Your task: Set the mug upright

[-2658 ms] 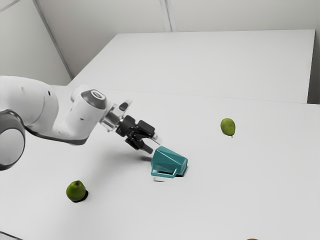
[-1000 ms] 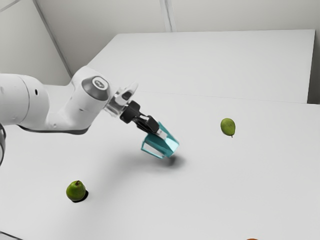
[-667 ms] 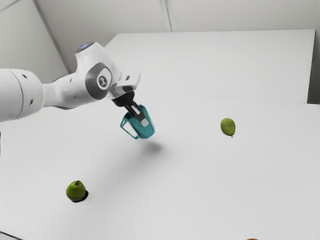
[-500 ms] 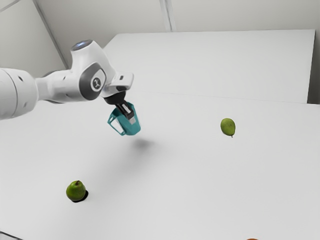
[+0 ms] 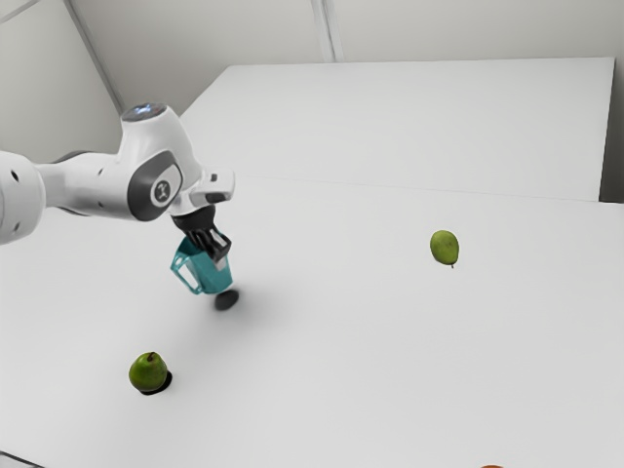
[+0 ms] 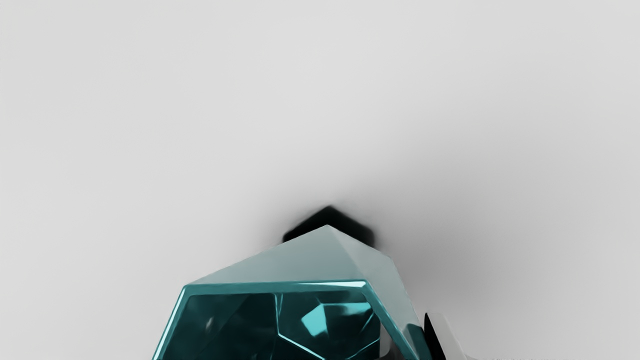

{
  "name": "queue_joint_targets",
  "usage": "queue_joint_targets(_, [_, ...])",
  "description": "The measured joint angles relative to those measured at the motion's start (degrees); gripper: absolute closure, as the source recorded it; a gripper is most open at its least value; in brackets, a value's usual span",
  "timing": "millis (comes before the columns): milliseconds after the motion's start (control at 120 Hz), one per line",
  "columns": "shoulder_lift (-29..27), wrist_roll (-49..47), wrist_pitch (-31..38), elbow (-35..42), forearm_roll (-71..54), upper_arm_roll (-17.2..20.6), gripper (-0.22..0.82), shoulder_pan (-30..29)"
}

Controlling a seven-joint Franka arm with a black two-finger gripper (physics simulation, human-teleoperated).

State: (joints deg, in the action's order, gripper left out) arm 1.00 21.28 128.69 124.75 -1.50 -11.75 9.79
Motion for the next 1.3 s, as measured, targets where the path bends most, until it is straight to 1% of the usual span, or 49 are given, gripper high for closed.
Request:
queue_joint_targets(142, [0.08, -2.98, 0.37, 1.28, -0.18, -0.03, 0.78, -0.13])
queue_joint_targets(350, [-0.59, -7.90, 3.65, 4.09, -2.45, -0.10, 0.78, 0.37])
queue_joint_targets(592, [-0.30, -12.96, 6.14, 5.27, -3.32, -0.24, 0.78, 1.25])
queue_joint_targets(733, [0.20, -15.39, 6.77, 5.36, -3.44, -0.23, 0.78, 1.76])
queue_joint_targets(958, [2.46, -18.41, 7.10, 5.15, -3.49, -0.16, 0.78, 1.98])
queue_joint_targets(1150, [2.24, -19.24, 6.45, 4.78, -3.92, -0.12, 0.37, 1.75])
queue_joint_targets(1217, [1.72, -19.45, 6.09, 4.45, -4.66, -0.12, 0.27, 1.79])
queue_joint_targets(1300, [1.20, -19.69, 5.43, 3.73, -5.51, -0.12, 0.18, 1.87])
